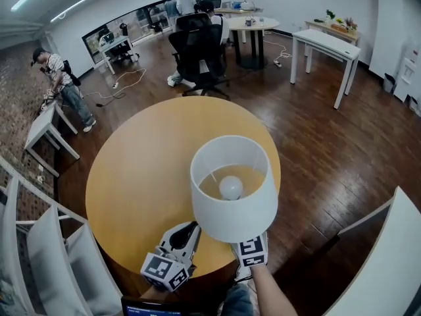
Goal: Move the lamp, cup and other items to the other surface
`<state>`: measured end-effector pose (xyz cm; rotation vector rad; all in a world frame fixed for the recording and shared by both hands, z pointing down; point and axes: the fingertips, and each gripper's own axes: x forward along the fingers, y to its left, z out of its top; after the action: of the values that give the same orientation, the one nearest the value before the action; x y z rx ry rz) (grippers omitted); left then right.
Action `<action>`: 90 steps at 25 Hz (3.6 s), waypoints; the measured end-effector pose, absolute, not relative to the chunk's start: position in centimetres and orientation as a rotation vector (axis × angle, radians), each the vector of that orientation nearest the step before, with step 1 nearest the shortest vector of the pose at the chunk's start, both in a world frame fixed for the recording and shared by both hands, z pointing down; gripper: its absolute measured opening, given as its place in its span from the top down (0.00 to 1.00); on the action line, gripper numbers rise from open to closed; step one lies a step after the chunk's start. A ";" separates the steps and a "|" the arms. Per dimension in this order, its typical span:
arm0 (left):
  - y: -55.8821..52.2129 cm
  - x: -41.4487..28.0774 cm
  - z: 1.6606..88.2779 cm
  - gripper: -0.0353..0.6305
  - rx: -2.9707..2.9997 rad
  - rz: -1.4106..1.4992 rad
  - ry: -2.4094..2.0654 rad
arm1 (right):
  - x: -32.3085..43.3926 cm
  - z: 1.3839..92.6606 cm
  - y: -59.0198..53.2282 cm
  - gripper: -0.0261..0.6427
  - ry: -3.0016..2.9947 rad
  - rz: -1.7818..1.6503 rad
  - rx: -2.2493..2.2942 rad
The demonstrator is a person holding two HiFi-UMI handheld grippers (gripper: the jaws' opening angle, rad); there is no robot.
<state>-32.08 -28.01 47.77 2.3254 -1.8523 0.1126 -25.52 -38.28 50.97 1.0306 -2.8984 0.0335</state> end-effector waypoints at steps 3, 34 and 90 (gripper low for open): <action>-27.9 -33.0 47.8 0.89 2.306 0.123 -1.873 | -26.3 50.5 -38.2 0.73 -2.900 -0.016 1.007; -24.0 -8.9 43.0 0.89 2.764 -0.024 -1.230 | -1.3 43.1 -28.5 0.74 -2.572 -0.050 1.632; -17.6 26.5 48.0 0.89 2.992 0.203 -0.387 | 35.6 50.1 -12.3 0.59 -1.850 0.105 2.471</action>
<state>26.45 -17.61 47.98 2.9922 -0.3866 0.2026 35.62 -12.29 50.08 2.4708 -1.8503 0.1046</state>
